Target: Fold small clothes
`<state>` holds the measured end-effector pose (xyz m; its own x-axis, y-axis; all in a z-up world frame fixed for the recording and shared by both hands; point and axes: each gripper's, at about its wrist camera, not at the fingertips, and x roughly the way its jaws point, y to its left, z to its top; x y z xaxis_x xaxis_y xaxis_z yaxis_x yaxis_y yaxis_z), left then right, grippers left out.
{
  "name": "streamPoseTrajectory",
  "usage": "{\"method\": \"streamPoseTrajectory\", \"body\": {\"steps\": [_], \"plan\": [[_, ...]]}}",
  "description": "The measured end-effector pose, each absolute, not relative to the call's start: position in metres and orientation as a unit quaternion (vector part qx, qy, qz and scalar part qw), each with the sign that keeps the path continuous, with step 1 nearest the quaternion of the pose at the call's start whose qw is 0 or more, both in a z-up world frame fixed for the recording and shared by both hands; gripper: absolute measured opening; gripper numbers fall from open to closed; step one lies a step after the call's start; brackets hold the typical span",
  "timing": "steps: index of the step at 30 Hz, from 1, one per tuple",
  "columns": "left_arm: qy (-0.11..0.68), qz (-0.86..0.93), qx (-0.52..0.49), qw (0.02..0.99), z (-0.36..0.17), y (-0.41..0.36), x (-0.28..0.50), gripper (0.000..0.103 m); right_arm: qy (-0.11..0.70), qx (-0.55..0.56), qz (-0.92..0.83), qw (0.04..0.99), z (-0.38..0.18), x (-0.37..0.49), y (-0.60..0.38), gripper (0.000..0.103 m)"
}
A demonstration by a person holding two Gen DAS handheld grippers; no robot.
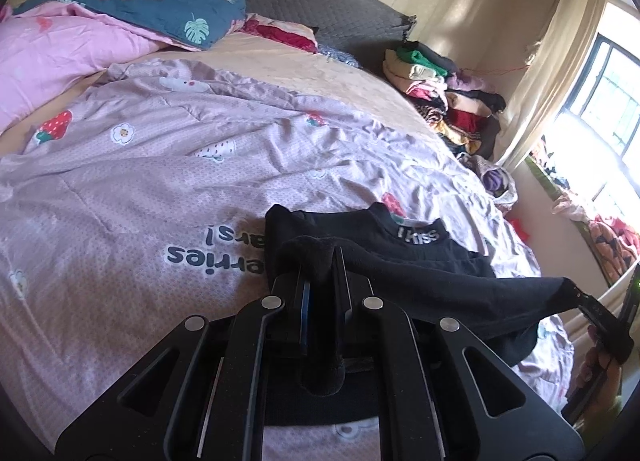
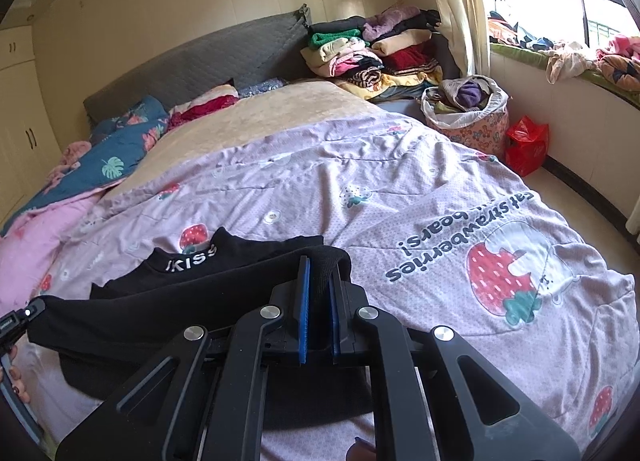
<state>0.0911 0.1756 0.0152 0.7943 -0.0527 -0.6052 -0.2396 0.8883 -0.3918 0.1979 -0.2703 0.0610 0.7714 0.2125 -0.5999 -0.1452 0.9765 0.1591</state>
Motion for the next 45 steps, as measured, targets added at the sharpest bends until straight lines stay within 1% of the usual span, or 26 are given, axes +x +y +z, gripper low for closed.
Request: {"method": "streamPoseTrajectory", "body": {"steps": [7,15,16,18,19,20,21,22,29,33,35,36,37,38,39,41,45], "plan": [[0.331,0.062,-0.23,0.913,0.0,0.182,0.105,0.005,0.326,0.029,0.082,0.941,0.049,0.213,-0.257,0.007],[0.341,0.069,-0.233,0.908,-0.01,0.185,0.116,0.005,0.341,0.031,0.074,0.937,0.037,0.227,-0.253,0.008],[0.344,0.068,-0.234,0.907,-0.011,0.185,0.117,0.005,0.342,0.031,0.073,0.936,0.036,0.228,-0.253,0.012],[0.344,0.065,-0.232,0.907,-0.01,0.183,0.116,0.007,0.336,0.025,0.076,0.938,0.037,0.226,-0.252,0.014],[0.343,0.064,-0.23,0.908,-0.009,0.183,0.115,0.009,0.335,0.022,0.074,0.939,0.038,0.225,-0.252,0.022],[0.339,0.066,-0.23,0.91,-0.007,0.183,0.113,0.02,0.333,0.021,0.073,0.94,0.039,0.223,-0.253,0.035],[0.333,0.076,-0.226,0.912,-0.004,0.184,0.111,0.041,0.327,0.029,0.074,0.942,0.042,0.22,-0.255,0.041],[0.327,0.083,-0.222,0.915,-0.001,0.184,0.108,0.046,0.326,0.037,0.076,0.942,0.044,0.217,-0.255,0.042],[0.31,0.079,-0.192,0.928,0.016,0.176,0.087,0.046,0.324,0.062,0.117,0.937,0.057,0.192,-0.248,0.042],[0.32,0.059,-0.18,0.928,0.014,0.163,0.08,0.046,0.328,0.032,0.131,0.935,0.058,0.176,-0.228,0.042],[0.329,0.047,-0.173,0.927,0.011,0.157,0.078,0.045,0.329,0.013,0.137,0.934,0.057,0.169,-0.217,0.039],[0.333,0.04,-0.173,0.926,0.008,0.153,0.075,0.038,0.328,0.007,0.138,0.934,0.056,0.166,-0.214,0.037],[0.337,0.035,-0.174,0.925,0.006,0.15,0.073,0.032,0.328,-0.005,0.141,0.934,0.055,0.163,-0.209,0.033],[0.343,0.026,-0.173,0.923,0.002,0.145,0.071,0.02,0.331,-0.016,0.142,0.933,0.052,0.16,-0.204,0.03],[0.347,0.02,-0.169,0.922,-0.001,0.14,0.07,0.009,0.334,-0.021,0.142,0.931,0.05,0.158,-0.201,0.029],[0.362,0.009,-0.153,0.919,-0.01,0.128,0.069,0.007,0.348,-0.025,0.149,0.925,0.042,0.157,-0.197,0.019],[0.392,0.001,-0.128,0.911,-0.033,0.111,0.074,0.007,0.394,-0.036,0.147,0.907,0.013,0.159,-0.19,0.014]]}}
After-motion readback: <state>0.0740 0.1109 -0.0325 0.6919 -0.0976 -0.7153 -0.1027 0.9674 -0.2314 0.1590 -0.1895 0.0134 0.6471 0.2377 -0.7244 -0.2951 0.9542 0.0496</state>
